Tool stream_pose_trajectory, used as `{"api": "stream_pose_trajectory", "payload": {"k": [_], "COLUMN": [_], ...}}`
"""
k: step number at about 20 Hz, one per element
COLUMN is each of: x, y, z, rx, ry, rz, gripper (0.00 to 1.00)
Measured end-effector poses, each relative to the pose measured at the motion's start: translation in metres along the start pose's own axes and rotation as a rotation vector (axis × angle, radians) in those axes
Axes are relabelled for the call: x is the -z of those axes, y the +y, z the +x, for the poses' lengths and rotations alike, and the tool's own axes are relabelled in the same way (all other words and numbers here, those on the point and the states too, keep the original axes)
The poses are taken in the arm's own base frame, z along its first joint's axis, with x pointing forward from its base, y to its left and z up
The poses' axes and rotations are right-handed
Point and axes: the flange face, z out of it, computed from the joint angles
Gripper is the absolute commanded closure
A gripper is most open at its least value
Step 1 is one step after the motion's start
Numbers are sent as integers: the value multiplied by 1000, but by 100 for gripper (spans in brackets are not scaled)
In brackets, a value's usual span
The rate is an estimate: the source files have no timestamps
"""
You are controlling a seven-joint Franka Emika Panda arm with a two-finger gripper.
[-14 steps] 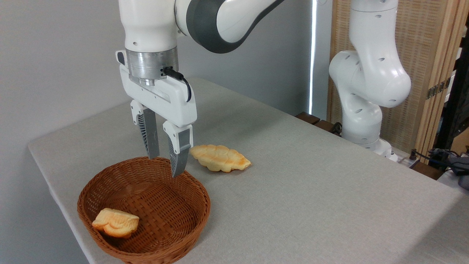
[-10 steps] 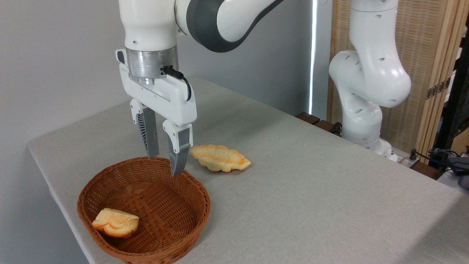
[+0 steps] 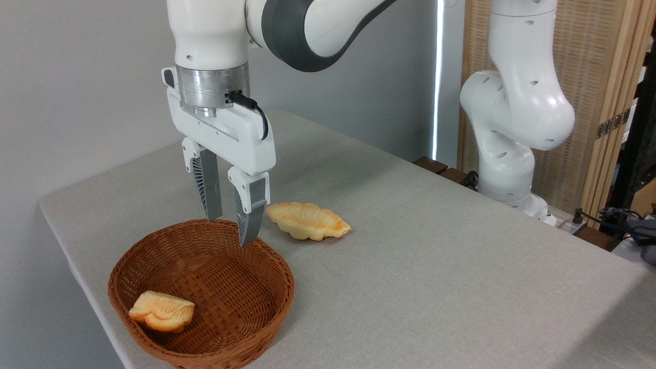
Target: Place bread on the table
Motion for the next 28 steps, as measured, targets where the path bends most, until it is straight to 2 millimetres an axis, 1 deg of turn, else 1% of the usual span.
{"api": "stream_pose_trajectory", "payload": {"k": [14,18,23,28], "x": [-1,-4,-6,-5], "y": [1,5,6,2], "z": [0,-1,-1,4], "rx": [-1,-6,-7,-7], "ry": [-5,-30,-34,4], "rz": [-4,-21,-24,3], "gripper": [0,0,0,0]}}
